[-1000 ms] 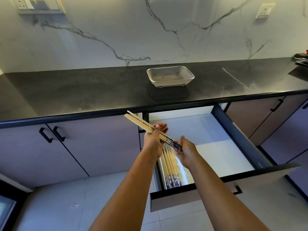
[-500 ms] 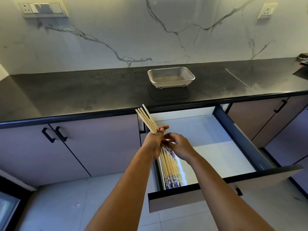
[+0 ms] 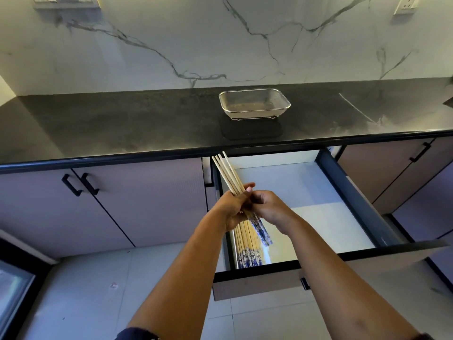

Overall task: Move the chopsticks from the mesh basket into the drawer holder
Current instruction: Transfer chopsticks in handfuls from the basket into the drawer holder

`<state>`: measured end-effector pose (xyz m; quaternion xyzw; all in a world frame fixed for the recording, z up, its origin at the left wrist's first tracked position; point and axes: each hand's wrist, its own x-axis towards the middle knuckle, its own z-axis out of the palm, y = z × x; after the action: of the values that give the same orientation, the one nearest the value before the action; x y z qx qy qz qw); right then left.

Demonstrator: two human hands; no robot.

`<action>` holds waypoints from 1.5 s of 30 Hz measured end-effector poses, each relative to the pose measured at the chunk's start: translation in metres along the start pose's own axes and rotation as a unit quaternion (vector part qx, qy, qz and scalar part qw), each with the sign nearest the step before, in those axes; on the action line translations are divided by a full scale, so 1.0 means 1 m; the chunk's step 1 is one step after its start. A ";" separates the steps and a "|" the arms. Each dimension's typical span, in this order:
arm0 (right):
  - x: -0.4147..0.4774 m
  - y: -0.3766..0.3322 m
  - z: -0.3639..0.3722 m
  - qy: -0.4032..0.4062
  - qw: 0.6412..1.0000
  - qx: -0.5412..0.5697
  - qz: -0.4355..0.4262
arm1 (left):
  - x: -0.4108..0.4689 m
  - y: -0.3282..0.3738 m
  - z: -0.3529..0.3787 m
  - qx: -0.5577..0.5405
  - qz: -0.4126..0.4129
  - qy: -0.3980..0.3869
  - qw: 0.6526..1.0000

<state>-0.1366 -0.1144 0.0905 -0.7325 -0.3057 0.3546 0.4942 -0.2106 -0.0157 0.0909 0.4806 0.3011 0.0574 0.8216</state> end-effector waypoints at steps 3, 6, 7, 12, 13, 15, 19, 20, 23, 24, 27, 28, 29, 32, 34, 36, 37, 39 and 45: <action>0.002 0.006 0.005 0.062 0.997 0.037 0.033 | 0.005 -0.006 0.000 -0.007 0.012 0.061 0.998; 0.004 0.018 0.010 0.074 0.995 0.037 0.062 | 0.013 -0.013 -0.008 0.007 0.015 0.106 0.994; 0.005 0.023 0.011 0.066 0.995 0.031 0.065 | 0.015 -0.017 -0.010 0.009 0.009 0.113 0.994; 0.014 0.039 0.010 0.032 0.996 0.015 0.084 | 0.031 -0.034 -0.016 0.006 -0.031 0.116 0.993; 0.014 0.040 0.008 0.027 0.996 0.011 0.089 | 0.031 -0.035 -0.016 0.001 -0.031 0.115 0.993; 0.019 0.046 0.007 0.023 0.994 0.004 0.108 | 0.037 -0.040 -0.016 -0.010 -0.039 0.115 0.993; 0.034 0.066 0.015 0.069 0.986 0.004 0.154 | 0.052 -0.057 -0.021 -0.013 -0.042 0.145 0.988; 0.038 0.072 0.017 0.083 0.983 0.003 0.166 | 0.055 -0.062 -0.023 -0.005 -0.040 0.154 0.987; 0.046 0.095 0.025 0.115 0.967 -0.030 0.224 | 0.063 -0.079 -0.035 0.050 -0.043 0.212 0.975; 0.048 0.102 0.028 0.119 0.962 -0.046 0.243 | 0.066 -0.083 -0.041 0.064 -0.047 0.234 0.969; 0.056 0.118 0.037 0.127 0.947 -0.086 0.281 | 0.071 -0.095 -0.053 0.086 -0.051 0.267 0.959; 0.058 0.121 0.040 0.129 0.944 -0.094 0.289 | 0.071 -0.097 -0.055 0.091 -0.051 0.272 0.957; 0.063 0.123 0.042 0.126 0.941 -0.102 0.297 | 0.072 -0.099 -0.057 0.098 -0.051 0.276 0.955; 0.073 0.131 0.048 0.120 0.932 -0.137 0.314 | 0.076 -0.103 -0.062 0.120 -0.051 0.278 0.952; 0.078 0.136 0.052 0.122 0.927 -0.152 0.320 | 0.077 -0.105 -0.062 0.134 -0.046 0.278 0.950; 0.082 0.141 0.055 0.125 0.923 -0.160 0.327 | 0.080 -0.105 -0.061 0.154 -0.035 0.281 0.947; 0.083 0.143 0.057 0.125 0.921 -0.167 0.330 | 0.080 -0.106 -0.061 0.167 -0.028 0.283 0.944; 0.084 0.146 0.059 0.122 0.917 -0.178 0.336 | 0.082 -0.107 -0.060 0.195 -0.013 0.283 0.939; 0.086 0.155 0.063 0.124 0.914 -0.175 0.345 | 0.086 -0.113 -0.060 0.267 -0.003 0.264 0.927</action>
<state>-0.1253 -0.0642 -0.0905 -0.9051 -0.0274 0.3507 0.2390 -0.1962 0.0026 -0.0612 0.6485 0.5126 0.0976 0.5542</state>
